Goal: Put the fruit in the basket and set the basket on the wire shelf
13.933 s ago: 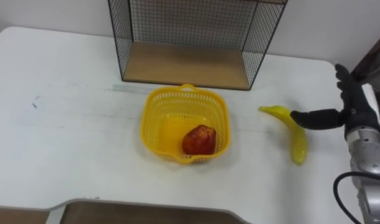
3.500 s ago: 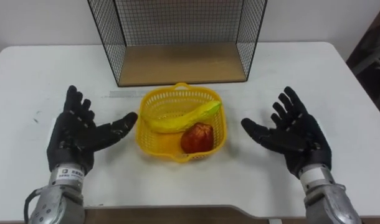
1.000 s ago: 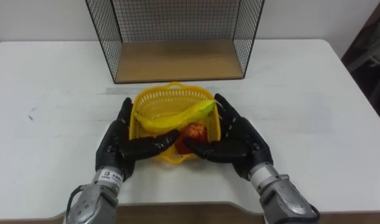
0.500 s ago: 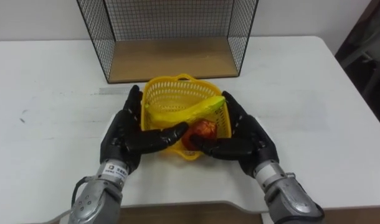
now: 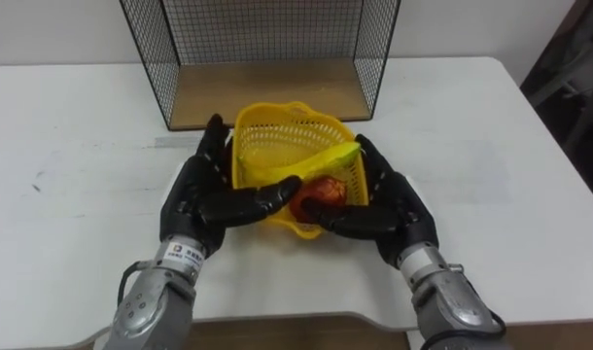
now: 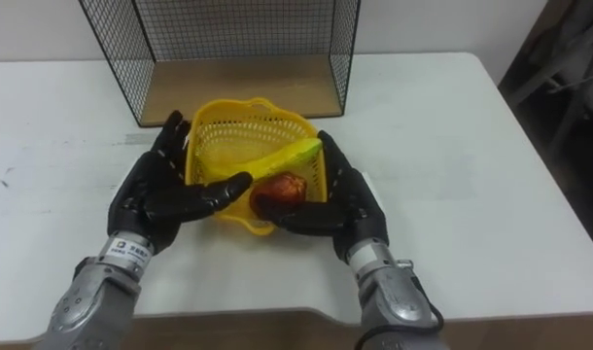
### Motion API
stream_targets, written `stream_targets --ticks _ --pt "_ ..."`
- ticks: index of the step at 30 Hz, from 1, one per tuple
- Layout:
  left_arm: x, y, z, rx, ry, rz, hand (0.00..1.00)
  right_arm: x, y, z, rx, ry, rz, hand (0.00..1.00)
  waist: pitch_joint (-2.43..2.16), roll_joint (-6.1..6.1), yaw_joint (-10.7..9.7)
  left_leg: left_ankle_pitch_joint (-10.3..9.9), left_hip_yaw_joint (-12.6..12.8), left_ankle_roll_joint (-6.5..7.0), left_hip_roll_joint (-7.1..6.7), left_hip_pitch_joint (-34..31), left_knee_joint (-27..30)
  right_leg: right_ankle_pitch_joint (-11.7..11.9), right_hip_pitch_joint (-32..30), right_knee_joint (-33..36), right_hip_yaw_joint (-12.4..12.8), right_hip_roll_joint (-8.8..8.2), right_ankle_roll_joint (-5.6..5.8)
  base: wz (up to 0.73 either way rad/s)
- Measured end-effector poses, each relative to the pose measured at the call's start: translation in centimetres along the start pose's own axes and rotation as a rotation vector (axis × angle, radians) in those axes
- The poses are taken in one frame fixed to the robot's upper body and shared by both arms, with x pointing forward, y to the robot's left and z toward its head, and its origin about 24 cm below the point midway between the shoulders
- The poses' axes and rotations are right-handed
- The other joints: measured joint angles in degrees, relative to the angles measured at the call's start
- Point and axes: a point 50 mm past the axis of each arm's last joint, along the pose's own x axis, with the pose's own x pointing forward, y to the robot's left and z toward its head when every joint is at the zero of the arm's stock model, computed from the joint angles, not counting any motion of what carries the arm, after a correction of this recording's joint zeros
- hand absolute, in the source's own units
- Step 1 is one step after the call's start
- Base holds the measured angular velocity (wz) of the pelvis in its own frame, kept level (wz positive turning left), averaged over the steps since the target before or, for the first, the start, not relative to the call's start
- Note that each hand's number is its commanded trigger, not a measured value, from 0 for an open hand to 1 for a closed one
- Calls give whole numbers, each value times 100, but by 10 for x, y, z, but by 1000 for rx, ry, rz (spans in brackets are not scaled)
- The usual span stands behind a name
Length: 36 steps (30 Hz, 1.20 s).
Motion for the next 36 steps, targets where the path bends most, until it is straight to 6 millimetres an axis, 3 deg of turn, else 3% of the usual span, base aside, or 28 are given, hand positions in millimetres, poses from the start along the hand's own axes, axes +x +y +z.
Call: stream_targets --ticks 18,26,36 --pt "5 -3 10 2 -59 -9 0 2 8 22 -5 -114 34 0 5 -10 9 0 26 0 1 47 -15 0 2 8 17 -2 1 0" --pt "5 -5 8 -9 -57 -9 0 0 14 42 -125 -199 51 0 5 -10 -13 1 12 0 -2 83 -31 -1 45 0 14 -3 1 0" --pt "5 -4 8 -2 -53 -6 0 0 13 42 -139 -199 49 0 13 0 31 -3 74 -4 25 186 -55 -3 67 38 50 8 3 -3"
